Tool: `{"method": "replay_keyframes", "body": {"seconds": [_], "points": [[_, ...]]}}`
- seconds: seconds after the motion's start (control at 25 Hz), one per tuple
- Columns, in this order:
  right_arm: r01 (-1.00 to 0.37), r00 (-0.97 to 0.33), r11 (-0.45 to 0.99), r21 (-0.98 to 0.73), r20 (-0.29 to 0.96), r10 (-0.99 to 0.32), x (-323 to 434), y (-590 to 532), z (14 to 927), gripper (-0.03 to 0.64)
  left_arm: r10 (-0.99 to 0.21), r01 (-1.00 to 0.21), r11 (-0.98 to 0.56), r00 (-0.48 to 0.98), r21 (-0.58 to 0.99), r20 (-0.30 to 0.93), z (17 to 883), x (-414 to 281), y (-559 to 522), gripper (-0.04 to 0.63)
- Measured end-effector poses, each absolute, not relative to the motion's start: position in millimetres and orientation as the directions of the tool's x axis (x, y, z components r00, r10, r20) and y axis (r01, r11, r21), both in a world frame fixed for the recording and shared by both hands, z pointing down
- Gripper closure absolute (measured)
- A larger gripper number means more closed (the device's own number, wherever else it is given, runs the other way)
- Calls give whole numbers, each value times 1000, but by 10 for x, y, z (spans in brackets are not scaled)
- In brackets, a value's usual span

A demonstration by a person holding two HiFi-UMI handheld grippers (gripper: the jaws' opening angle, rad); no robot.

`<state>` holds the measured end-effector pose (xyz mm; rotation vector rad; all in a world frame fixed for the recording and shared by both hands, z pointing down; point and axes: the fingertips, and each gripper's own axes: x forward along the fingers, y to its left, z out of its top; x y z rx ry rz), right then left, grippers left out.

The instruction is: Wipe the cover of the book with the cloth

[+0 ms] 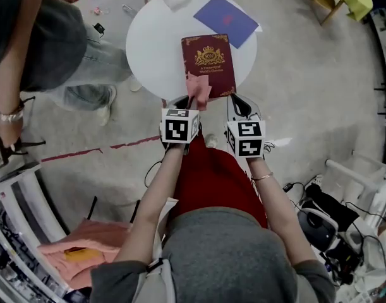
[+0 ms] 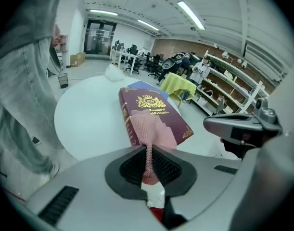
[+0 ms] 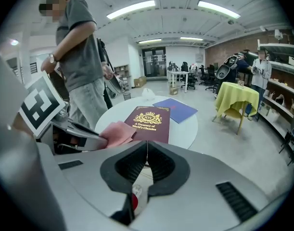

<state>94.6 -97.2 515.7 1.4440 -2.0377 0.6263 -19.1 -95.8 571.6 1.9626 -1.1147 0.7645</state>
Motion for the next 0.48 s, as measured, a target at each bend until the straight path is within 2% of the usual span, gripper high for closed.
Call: {"method": "replay_keyframes", "body": {"seconds": [0.48], "points": [[-928, -304, 367, -55, 681, -666, 741, -1106, 5213, 588, -456, -926, -247, 371, 285, 809, 5834, -687, -897, 563]]}}
